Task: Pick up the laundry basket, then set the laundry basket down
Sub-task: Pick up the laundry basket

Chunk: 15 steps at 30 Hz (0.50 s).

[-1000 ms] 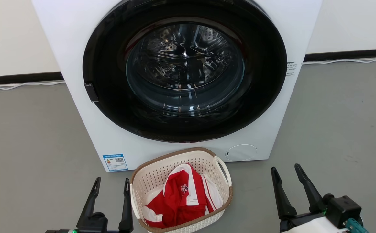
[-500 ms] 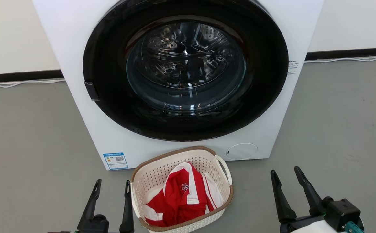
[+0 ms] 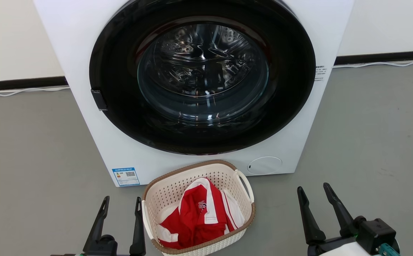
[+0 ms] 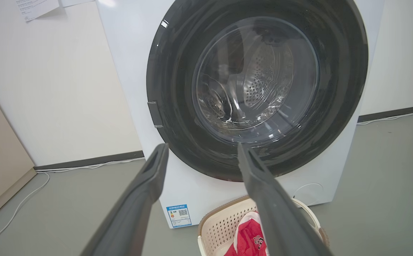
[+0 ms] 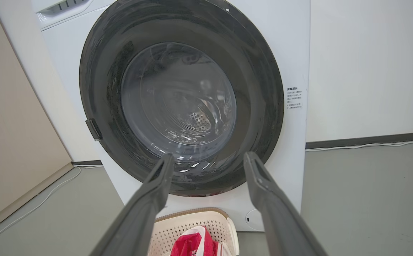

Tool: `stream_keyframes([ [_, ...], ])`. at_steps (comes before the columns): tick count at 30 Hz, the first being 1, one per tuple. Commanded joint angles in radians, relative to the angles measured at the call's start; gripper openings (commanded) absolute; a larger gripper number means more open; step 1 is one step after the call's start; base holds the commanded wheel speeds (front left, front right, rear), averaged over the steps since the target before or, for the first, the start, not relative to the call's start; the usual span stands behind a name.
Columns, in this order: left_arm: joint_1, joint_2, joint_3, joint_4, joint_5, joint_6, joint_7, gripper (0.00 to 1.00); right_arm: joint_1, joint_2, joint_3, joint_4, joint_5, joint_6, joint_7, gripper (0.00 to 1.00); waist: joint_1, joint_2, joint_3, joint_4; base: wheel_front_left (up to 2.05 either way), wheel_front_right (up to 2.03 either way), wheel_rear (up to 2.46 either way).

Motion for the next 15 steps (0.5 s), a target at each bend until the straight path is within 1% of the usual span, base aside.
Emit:
stream_keyframes([
  [1,-0.026,-0.004,0.035,-0.026,0.009,-0.005,-0.006,1.00,-0.033,-0.006,0.026,-0.025,-0.007,0.007,-0.011,1.00,0.0000,0.0000,0.000,-0.001,0.00,0.00,0.00],
  [9,-0.028,-0.008,0.040,-0.026,0.013,-0.013,-0.006,1.00,-0.032,-0.006,0.021,-0.028,-0.006,0.007,-0.011,1.00,0.0000,0.0000,0.014,-0.002,0.00,0.00,0.00],
  [15,-0.044,-0.011,0.052,-0.011,0.006,-0.022,-0.006,1.00,-0.044,-0.006,0.014,-0.033,-0.009,0.007,-0.011,1.00,0.0000,0.0000,0.056,0.003,0.00,0.00,0.00],
])
